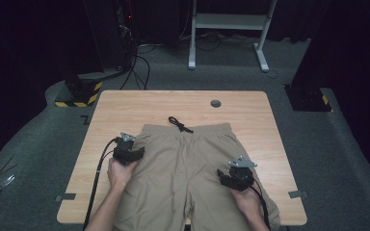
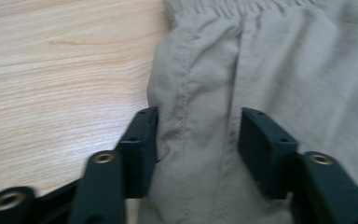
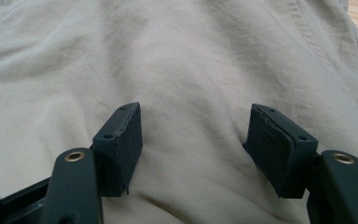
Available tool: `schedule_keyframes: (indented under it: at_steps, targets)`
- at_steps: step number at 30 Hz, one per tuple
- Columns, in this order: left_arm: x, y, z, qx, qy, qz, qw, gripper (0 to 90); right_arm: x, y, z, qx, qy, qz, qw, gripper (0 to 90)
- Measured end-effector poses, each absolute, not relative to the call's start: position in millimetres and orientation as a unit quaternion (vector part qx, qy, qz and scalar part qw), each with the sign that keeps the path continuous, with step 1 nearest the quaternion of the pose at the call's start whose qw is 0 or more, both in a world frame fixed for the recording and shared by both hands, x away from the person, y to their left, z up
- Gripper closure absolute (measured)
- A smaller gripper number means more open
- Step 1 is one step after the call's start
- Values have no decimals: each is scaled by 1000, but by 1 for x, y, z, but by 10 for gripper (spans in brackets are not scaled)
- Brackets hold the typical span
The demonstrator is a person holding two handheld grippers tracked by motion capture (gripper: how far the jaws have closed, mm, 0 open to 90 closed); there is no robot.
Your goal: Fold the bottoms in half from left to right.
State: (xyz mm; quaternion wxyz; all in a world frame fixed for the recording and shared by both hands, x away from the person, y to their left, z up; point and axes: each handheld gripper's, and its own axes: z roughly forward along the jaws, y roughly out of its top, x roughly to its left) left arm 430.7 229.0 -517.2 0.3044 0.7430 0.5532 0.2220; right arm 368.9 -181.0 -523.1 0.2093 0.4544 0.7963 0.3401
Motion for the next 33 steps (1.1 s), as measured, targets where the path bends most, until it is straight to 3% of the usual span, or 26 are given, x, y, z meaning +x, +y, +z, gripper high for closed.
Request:
schedule_keyframes:
  at_steps: [12, 28, 33]
  targets:
    - [428, 228, -515, 756, 535, 195, 322, 841, 368, -180, -523, 455, 795, 339, 213, 350]
    - [417, 234, -497, 750, 530, 143, 369, 875, 369, -181, -523, 455, 796, 339, 210, 350]
    - [414, 229, -484, 756, 516, 149, 374, 874, 369, -181, -523, 455, 796, 339, 211, 350]
